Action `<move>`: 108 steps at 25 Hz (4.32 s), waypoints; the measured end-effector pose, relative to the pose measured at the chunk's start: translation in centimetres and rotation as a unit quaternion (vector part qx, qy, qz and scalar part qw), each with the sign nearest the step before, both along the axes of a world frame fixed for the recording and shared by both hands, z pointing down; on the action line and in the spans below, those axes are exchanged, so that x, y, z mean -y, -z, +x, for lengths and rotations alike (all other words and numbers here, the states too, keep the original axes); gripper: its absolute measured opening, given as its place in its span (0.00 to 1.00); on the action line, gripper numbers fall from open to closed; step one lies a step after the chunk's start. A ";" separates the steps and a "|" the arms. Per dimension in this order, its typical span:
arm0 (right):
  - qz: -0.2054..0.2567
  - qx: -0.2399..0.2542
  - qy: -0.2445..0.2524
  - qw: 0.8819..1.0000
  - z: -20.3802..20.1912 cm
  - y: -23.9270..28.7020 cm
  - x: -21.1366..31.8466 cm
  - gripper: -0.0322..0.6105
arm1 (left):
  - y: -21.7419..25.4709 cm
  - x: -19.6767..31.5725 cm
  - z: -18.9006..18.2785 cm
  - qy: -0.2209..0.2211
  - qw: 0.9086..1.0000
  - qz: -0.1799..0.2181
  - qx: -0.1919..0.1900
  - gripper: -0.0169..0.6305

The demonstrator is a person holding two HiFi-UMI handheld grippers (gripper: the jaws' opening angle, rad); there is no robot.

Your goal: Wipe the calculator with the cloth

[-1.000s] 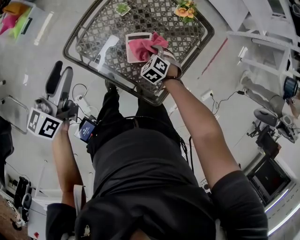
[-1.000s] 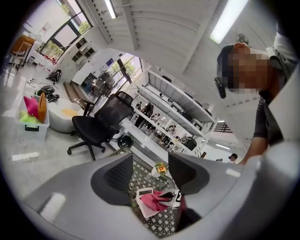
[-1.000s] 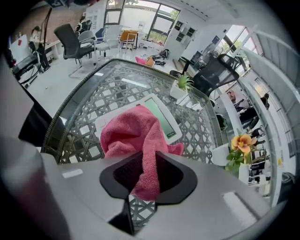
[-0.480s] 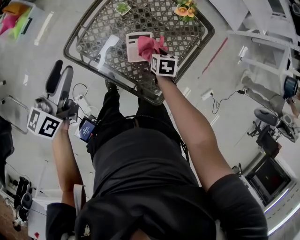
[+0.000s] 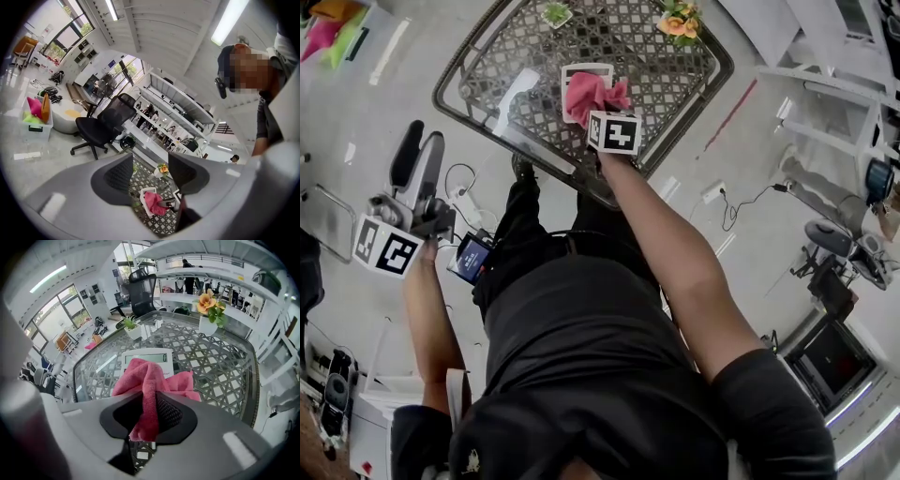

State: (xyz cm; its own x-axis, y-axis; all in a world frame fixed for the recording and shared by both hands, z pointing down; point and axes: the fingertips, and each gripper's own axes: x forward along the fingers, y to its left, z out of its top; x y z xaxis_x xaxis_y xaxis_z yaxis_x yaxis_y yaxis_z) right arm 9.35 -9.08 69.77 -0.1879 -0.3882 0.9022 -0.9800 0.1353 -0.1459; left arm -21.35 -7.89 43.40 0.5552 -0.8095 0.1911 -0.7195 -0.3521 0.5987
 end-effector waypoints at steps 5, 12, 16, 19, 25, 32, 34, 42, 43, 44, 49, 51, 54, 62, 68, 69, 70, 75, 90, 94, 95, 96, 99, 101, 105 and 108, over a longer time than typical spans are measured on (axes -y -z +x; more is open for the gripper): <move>-0.006 0.009 0.015 1.000 -2.3 -0.5 -0.3 0.17 | -0.3 -0.1 -0.9 0.006 1.000 0.000 -0.001 0.42; -0.007 0.026 0.041 0.999 -5.7 -0.1 -0.5 0.17 | -0.1 -0.3 -1.9 0.012 1.000 0.001 -0.001 0.42; 0.014 0.004 0.121 0.993 -7.9 0.3 -0.5 0.17 | -0.4 -0.3 -2.4 0.014 1.000 0.000 -0.001 0.42; 0.041 -0.029 0.230 0.972 -9.7 0.2 -1.1 0.17 | -0.6 -0.2 -2.5 0.015 1.000 -0.001 -0.001 0.42; 0.069 -0.119 0.417 0.898 -9.5 -0.7 -2.7 0.17 | -0.7 0.2 -1.8 0.011 1.000 -0.002 -0.002 0.42; 0.088 -0.162 0.507 0.842 -8.4 -0.9 -3.4 0.17 | -0.5 0.7 -0.7 0.002 1.000 -0.002 -0.002 0.42; 0.084 -0.162 0.505 0.844 -7.7 -0.9 -3.5 0.17 | -0.3 0.9 -0.2 -0.001 1.000 -0.003 -0.002 0.42; 0.077 -0.171 0.495 0.848 -4.8 -1.1 -3.3 0.17 | -0.3 1.4 1.6 -0.009 1.000 -0.003 -0.002 0.42; 0.075 -0.172 0.494 0.849 -4.5 -1.1 -3.3 0.17 | -0.2 1.4 1.7 -0.010 1.000 -0.003 -0.003 0.42; 0.073 -0.172 0.492 0.850 -4.2 -1.1 -3.3 0.17 | -0.1 1.4 1.8 -0.011 1.000 -0.003 -0.003 0.42; 0.066 -0.172 0.478 0.859 -2.9 -1.1 -3.0 0.17 | 0.0 1.7 2.3 -0.014 1.000 -0.002 -0.001 0.42; 0.063 -0.172 0.474 0.861 -2.5 -1.2 -3.0 0.17 | 0.2 1.8 2.4 -0.016 1.000 -0.002 0.000 0.42; 0.060 -0.175 0.467 0.865 -1.8 -1.2 -3.0 0.17 | 0.5 2.0 2.6 -0.017 1.000 0.000 0.001 0.42; 0.041 -0.182 0.431 0.883 0.8 -1.2 -2.6 0.17 | 1.7 2.6 2.8 -0.023 1.000 0.008 0.007 0.42; 0.010 -0.197 0.377 0.905 4.7 -1.7 -2.4 0.17 | 2.7 2.9 3.1 -0.027 0.999 0.015 0.010 0.42; 0.003 -0.201 0.364 0.910 5.6 -1.8 -2.3 0.17 | 2.9 2.9 3.1 -0.028 0.999 0.016 0.011 0.42; -0.004 -0.204 0.350 0.914 6.5 -2.0 -2.3 0.17 | 3.1 3.0 3.1 -0.029 0.999 0.017 0.011 0.42; -0.040 -0.197 0.277 0.940 9.9 -2.1 -2.7 0.17 | 3.9 3.2 3.2 -0.031 0.999 0.022 0.015 0.42; -0.041 -0.070 0.094 0.992 12.4 2.3 -2.8 0.21 | 6.8 3.8 2.0 -0.035 0.998 0.041 0.034 0.42; -0.004 -0.034 0.047 0.998 13.3 5.0 -2.7 0.21 | 7.5 3.8 1.7 -0.037 0.997 0.049 0.038 0.42; 0.008 -0.026 0.037 0.999 13.5 6.0 -2.5 0.21 | 7.8 3.9 1.6 -0.037 0.997 0.051 0.040 0.42; 0.022 -0.017 0.028 0.999 13.6 7.2 -2.3 0.21 | 8.1 3.9 1.6 -0.038 0.997 0.052 0.042 0.42; 0.077 0.023 0.001 0.997 13.5 11.7 -1.3 0.21 | 8.9 4.0 1.6 -0.044 0.996 0.057 0.048 0.42; 0.123 0.053 -0.014 0.991 13.1 15.4 -0.5 0.21 | 9.2 4.1 1.7 -0.050 0.996 0.062 0.050 0.42; 0.225 0.099 -0.027 0.969 12.4 23.9 1.3 0.21 | 10.3 4.4 2.5 -0.066 0.994 0.070 0.052 0.42; 0.298 0.133 -0.021 0.945 11.3 30.7 2.3 0.21 | 11.3 4.5 3.0 -0.075 0.993 0.079 0.054 0.42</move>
